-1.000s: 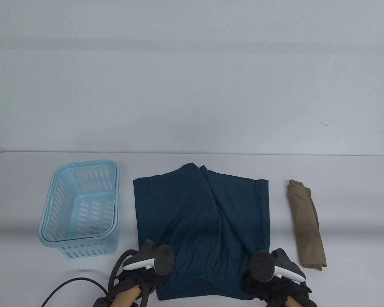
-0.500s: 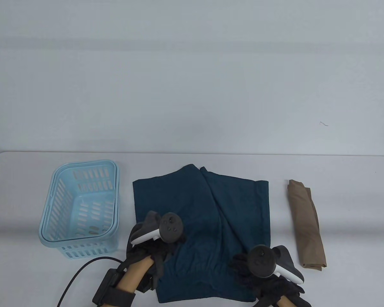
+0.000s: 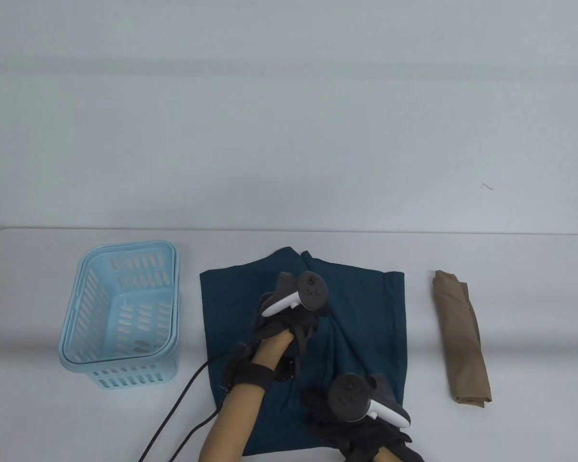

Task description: Roll shorts into tight roll

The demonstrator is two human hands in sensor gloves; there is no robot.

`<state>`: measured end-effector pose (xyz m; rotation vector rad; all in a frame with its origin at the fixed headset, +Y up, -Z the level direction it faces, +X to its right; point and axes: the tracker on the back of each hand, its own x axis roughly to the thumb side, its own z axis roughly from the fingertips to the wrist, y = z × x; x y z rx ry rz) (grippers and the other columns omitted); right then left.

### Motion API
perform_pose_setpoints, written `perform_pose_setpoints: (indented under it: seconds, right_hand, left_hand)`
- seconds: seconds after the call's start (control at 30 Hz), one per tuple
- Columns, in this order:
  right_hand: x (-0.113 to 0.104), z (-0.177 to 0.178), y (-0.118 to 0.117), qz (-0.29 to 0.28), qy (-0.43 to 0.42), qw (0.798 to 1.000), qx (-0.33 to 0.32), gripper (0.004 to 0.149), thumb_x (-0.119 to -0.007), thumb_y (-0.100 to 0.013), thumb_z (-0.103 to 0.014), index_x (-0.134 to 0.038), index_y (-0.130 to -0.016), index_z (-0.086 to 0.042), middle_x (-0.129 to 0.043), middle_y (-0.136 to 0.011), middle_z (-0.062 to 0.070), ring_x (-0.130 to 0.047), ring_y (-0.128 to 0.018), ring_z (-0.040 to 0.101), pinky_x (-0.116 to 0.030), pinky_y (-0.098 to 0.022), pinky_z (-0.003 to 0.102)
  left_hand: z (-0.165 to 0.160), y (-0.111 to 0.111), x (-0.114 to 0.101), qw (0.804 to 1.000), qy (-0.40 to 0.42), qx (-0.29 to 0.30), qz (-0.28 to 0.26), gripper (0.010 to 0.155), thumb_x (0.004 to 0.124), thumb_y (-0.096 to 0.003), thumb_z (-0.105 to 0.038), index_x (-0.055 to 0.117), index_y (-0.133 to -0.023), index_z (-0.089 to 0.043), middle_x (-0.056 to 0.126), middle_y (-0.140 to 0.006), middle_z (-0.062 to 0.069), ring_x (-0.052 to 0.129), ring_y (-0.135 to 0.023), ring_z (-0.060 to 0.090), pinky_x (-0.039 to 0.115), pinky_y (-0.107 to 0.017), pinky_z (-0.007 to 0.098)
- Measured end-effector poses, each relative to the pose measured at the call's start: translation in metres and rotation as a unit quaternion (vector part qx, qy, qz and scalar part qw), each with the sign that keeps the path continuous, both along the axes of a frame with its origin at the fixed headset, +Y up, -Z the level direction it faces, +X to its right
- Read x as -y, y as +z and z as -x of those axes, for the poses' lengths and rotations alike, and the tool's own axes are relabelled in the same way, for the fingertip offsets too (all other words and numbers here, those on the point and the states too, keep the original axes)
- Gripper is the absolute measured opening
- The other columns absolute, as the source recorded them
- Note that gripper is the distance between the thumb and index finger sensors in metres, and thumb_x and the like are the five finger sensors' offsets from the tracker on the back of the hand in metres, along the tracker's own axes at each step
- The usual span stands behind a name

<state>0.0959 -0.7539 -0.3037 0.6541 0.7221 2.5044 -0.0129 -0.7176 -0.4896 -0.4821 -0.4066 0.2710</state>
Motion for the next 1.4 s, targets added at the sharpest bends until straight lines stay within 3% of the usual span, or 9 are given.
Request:
perform_pose_setpoints:
  seconds: [0.23,0.37,0.73,1.17,1.4]
  right_hand:
    - [0.024,0.005,0.005,0.0,0.032,0.999,-0.024,0.067,-0.062,-0.054,-0.037,-0.032,-0.111,-0.017,-0.025,-0.118,0.013,-0.031,-0.109,0.042,-0.033,-0.074,0.064]
    - [0.03,0.007,0.007,0.0,0.046,0.999,-0.025,0.067,-0.061,-0.054,-0.039,-0.032,-0.111,-0.017,-0.026,-0.118,0.012,-0.027,-0.108,0.039,-0.03,-0.074,0.063]
    - [0.036,0.01,0.009,-0.009,0.071,0.997,-0.011,0.063,-0.055,-0.054,-0.043,-0.036,-0.11,-0.02,-0.024,-0.115,0.009,-0.023,-0.105,0.034,-0.024,-0.074,0.062]
    - [0.024,-0.011,0.003,-0.037,0.077,0.995,0.05,0.054,-0.058,-0.054,-0.04,-0.062,-0.101,-0.015,-0.05,-0.111,0.01,-0.043,-0.103,0.037,-0.034,-0.072,0.065]
    - [0.02,-0.021,0.001,-0.048,0.105,0.99,0.082,0.052,-0.059,-0.054,-0.039,-0.067,-0.098,-0.013,-0.055,-0.109,0.01,-0.049,-0.102,0.038,-0.034,-0.071,0.067]
  left_hand:
    - [-0.008,-0.01,0.043,0.998,-0.023,0.003,0.065,0.053,0.062,-0.0575,-0.021,0.052,-0.11,-0.02,0.034,-0.121,0.015,0.037,-0.111,0.049,0.02,-0.068,0.072]
    - [-0.008,-0.009,0.055,0.996,-0.037,0.016,0.079,0.053,0.061,-0.0577,-0.02,0.046,-0.109,-0.021,0.027,-0.118,0.012,0.025,-0.109,0.046,0.019,-0.068,0.072]
    - [-0.002,-0.005,0.062,0.996,-0.055,0.026,0.068,0.055,0.06,-0.0582,-0.019,0.038,-0.108,-0.027,0.021,-0.118,0.007,0.019,-0.109,0.039,0.018,-0.069,0.072]
    - [-0.003,0.004,0.065,0.993,-0.117,0.015,0.023,0.058,0.06,-0.0582,-0.02,0.031,-0.108,-0.026,0.02,-0.117,0.01,0.023,-0.108,0.04,0.022,-0.069,0.073]
    - [-0.002,0.009,0.066,0.99,-0.139,0.002,0.015,0.059,0.058,-0.0588,-0.022,0.027,-0.109,-0.023,0.018,-0.116,0.013,0.025,-0.106,0.042,0.024,-0.069,0.073]
